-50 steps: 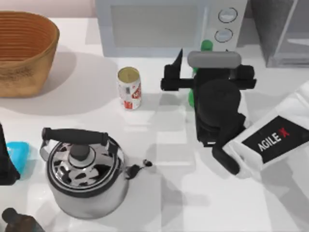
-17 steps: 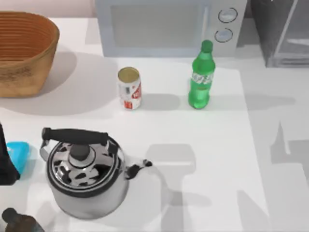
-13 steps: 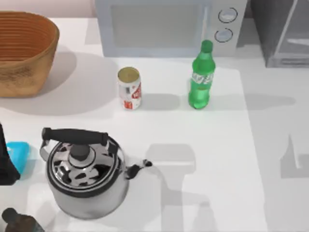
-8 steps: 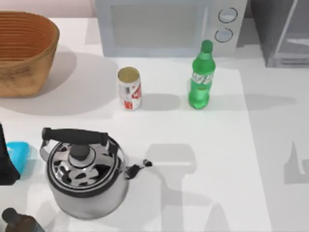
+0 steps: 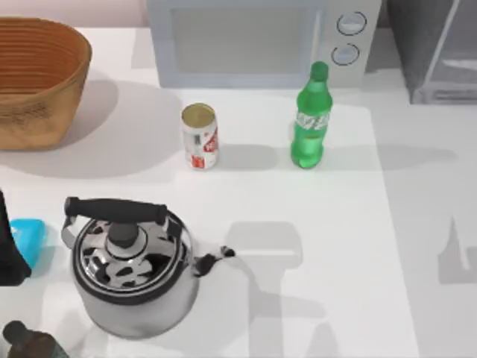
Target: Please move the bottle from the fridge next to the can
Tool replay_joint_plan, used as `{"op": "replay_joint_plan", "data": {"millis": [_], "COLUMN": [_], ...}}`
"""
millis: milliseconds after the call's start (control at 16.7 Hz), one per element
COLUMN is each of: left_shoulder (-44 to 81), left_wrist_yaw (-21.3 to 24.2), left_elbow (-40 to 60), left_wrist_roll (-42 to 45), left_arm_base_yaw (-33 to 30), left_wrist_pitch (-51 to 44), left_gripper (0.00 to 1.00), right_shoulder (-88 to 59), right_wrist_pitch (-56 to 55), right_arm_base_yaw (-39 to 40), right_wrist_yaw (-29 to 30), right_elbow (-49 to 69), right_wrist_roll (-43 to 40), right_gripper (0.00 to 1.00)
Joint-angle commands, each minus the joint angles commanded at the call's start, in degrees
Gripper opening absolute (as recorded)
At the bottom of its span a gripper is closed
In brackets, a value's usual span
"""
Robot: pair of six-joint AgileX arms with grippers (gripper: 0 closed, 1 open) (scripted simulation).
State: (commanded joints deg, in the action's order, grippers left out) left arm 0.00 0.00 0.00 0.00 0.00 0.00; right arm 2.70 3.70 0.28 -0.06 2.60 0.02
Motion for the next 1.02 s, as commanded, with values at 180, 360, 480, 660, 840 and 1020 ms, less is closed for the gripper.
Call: {"op": "replay_joint_plan", "data": {"millis": [180,360,480,660,840,1020], "left_shoulder": [0.0,0.0,0.0,0.0,0.0,0.0], "left_wrist_yaw": [0.0,0.0,0.0,0.0,0.0,0.0], "left_elbow": [0.0,0.0,0.0,0.0,0.0,0.0], "left_wrist_roll": [0.0,0.0,0.0,0.0,0.0,0.0], "left_arm_base_yaw": [0.0,0.0,0.0,0.0,0.0,0.0], "left_wrist_pitch": [0.0,0.0,0.0,0.0,0.0,0.0], "left_gripper": [1.00,1.00,1.00,1.00,1.00,1.00], "right_shoulder": [5.7,13.1,18.5,26.8,34.2,39.9], "right_wrist_pitch": [9.2,22.9,33.5,49.5,63.9,74.5], "right_arm_base_yaw": [0.0,-0.2,-0.3,-0.4,-0.5,-0.5], "right_wrist_yaw": [0.0,0.0,0.1,0.2,0.1,0.1], "right_elbow": [4.7,10.8,15.2,21.9,28.0,32.7], "right_wrist_roll": [0.0,0.0,-0.1,-0.2,-0.4,-0.5], "right_gripper": [1.00,1.00,1.00,1.00,1.00,1.00]}}
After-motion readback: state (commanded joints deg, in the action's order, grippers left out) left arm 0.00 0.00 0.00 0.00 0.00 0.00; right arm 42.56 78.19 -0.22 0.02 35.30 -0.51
